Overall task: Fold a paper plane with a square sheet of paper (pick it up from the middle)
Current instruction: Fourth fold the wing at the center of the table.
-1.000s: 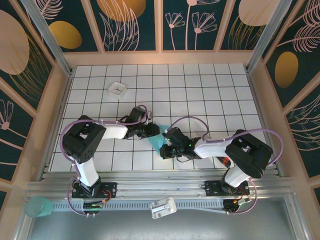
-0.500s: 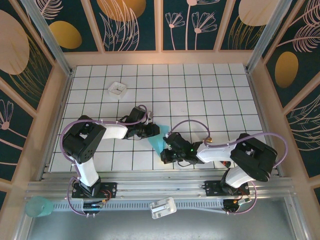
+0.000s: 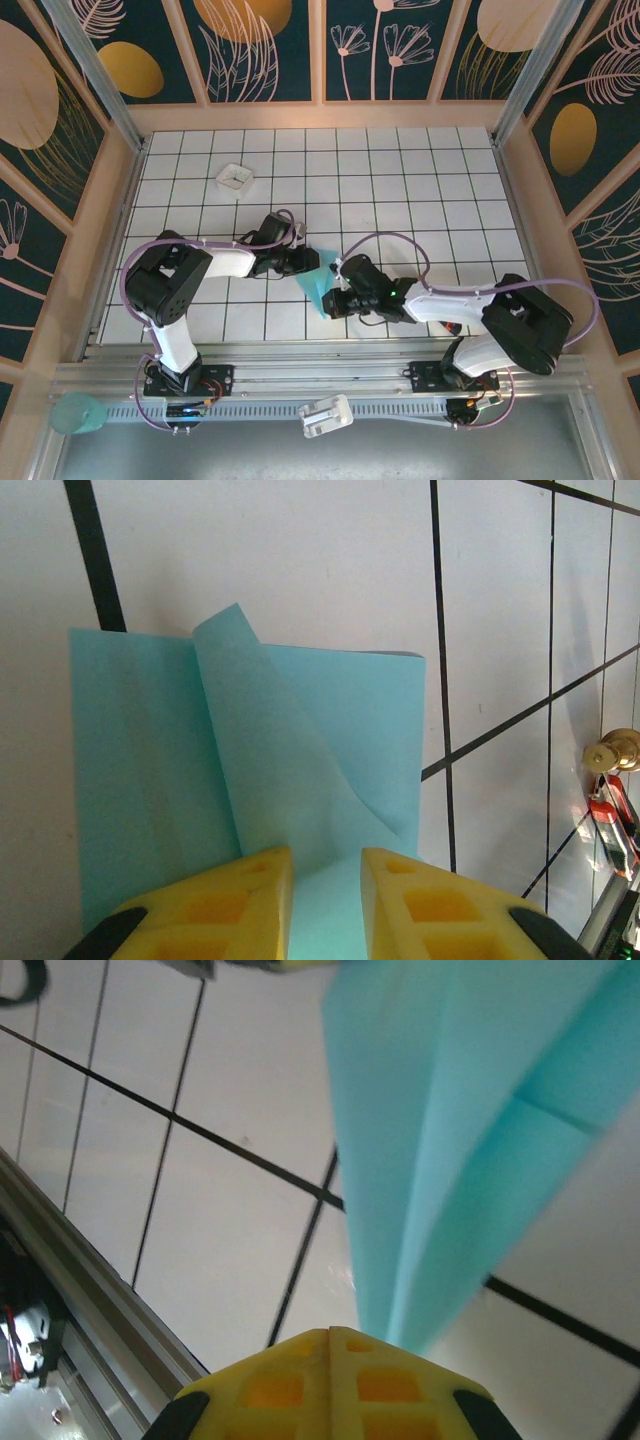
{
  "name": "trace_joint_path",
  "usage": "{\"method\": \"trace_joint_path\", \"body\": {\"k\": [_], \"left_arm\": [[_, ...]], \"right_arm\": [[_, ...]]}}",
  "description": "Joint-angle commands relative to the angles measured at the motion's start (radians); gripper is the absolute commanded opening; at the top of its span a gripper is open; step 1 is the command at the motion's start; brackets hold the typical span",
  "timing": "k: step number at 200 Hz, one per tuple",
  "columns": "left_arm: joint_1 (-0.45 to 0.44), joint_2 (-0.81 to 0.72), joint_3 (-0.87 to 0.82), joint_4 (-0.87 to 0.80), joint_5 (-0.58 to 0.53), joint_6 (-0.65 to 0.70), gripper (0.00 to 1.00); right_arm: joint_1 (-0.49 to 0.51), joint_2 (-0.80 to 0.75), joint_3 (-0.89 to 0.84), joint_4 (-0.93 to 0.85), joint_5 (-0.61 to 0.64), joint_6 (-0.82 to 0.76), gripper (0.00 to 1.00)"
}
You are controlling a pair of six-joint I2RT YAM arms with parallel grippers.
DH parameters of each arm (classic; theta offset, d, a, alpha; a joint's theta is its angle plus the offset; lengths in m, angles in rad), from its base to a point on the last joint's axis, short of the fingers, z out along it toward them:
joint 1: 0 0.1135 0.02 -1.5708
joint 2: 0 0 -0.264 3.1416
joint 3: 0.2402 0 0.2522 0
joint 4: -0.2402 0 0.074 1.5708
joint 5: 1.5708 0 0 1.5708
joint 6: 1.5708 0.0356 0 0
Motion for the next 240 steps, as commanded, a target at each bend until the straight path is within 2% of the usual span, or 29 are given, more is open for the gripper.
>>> {"method": "trace_joint_path", "body": {"k": [1,67,184,240], "left_arm": [[0.002,0.054,-0.010,-0.081,-0.074,0.029,0.26],[0.003,0.053,-0.009,-0.080,-0.072,0.029,0.27],[0.002,0.049,-0.009,-0.070,-0.057,0.024,0.36],[0.003,-0.010,0.000,-0.010,-0.006,-0.029,0.42]], "right_arm": [[-0.010,0.061,0.058,0.045,-0.012,-0.028,0.00],[-0.043,0.177,0.117,0.033,0.023,-0.021,0.00],[-0.054,0.190,0.047,0.024,0.064,0.033,0.00],[-0.054,0.178,0.011,0.036,0.072,0.057,0.00]]}}
